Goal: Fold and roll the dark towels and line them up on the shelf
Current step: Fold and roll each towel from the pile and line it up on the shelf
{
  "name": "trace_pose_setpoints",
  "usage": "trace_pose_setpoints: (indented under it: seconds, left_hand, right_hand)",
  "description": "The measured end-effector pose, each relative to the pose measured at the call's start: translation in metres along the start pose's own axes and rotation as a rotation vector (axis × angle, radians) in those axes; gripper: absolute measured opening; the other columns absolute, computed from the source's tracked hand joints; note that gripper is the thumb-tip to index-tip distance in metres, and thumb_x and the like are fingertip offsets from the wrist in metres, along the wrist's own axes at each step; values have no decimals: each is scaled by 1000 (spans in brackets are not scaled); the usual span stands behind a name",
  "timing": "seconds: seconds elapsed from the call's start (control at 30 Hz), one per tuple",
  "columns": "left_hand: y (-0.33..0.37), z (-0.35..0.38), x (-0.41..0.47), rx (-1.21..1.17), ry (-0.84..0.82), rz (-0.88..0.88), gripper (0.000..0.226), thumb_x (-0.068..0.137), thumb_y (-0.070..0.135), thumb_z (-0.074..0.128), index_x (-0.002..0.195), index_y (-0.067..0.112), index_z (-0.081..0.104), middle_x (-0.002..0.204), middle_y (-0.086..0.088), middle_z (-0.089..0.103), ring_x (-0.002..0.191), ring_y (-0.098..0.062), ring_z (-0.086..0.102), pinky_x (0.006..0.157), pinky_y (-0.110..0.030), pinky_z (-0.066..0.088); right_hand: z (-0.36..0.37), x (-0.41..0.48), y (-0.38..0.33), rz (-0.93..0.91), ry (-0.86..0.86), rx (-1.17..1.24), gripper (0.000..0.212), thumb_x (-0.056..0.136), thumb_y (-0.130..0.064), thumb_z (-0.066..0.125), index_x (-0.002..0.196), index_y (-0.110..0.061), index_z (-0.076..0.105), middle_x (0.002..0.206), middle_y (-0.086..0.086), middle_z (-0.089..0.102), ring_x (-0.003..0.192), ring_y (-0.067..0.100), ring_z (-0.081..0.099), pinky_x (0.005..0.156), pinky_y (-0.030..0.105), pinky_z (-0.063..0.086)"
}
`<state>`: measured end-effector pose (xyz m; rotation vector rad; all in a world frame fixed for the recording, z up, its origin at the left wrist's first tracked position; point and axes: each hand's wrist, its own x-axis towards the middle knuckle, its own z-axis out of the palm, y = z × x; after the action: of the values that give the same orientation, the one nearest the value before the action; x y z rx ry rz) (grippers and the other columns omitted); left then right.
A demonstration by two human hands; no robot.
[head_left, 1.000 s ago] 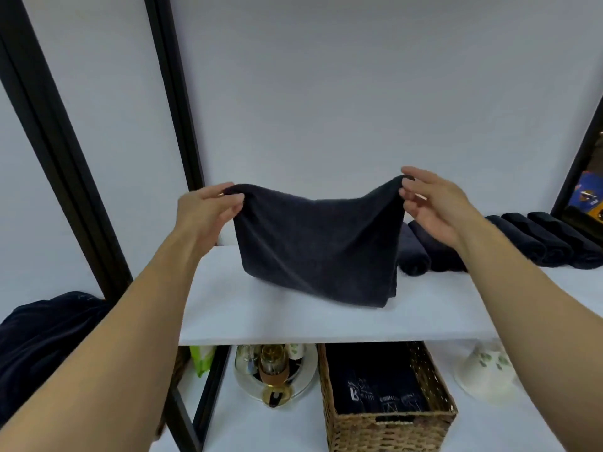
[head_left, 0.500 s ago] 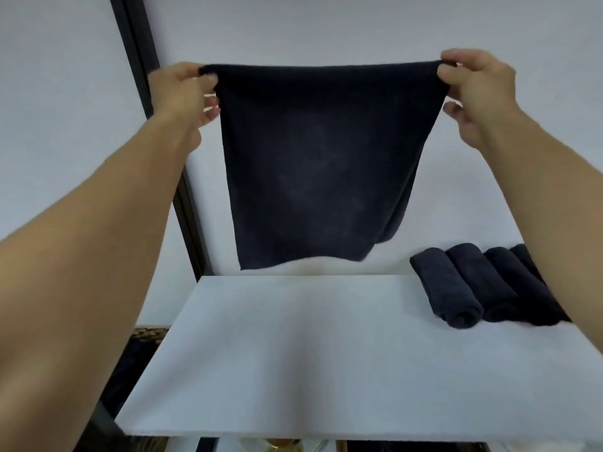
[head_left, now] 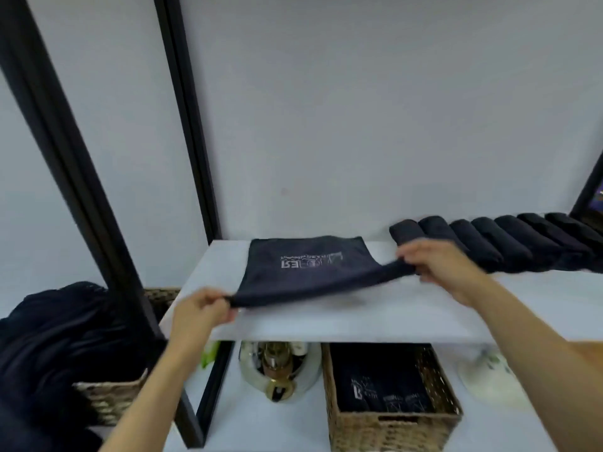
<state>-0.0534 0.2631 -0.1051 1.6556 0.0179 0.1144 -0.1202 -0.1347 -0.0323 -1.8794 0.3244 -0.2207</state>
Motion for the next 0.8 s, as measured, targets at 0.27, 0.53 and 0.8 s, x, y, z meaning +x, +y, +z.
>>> trace_pose_setpoints:
  seconds: [0.27, 0.53, 0.8]
  left_hand:
    - [-56, 4, -56, 38, 38, -92, 10, 79, 21, 79, 76, 13, 74, 78, -3, 75, 78, -21, 73, 75, -40, 61]
    - [-48, 0, -70, -58, 150, -210, 9, 88, -3, 63, 89, 6, 63, 90, -17, 68, 82, -37, 69, 61, -36, 58]
    - [-33, -3, -80, -214, 115, -92, 15, 88, -8, 63, 93, 2, 72, 98, -17, 70, 76, -26, 69, 59, -24, 58]
  right_hand:
    - [27, -63, 80, 85, 33, -63, 23, 90, -16, 61, 80, -29, 78, 89, -11, 74, 79, 15, 60, 61, 26, 42]
    - [14, -75, 86, -23, 38, -297, 19, 90, -16, 66, 82, -29, 77, 90, -12, 73, 90, 8, 63, 80, 26, 46]
    - [1, -84, 85, 62, -108, 11, 21, 95, -12, 61, 90, -21, 78, 88, 3, 74, 69, 18, 70, 54, 22, 44]
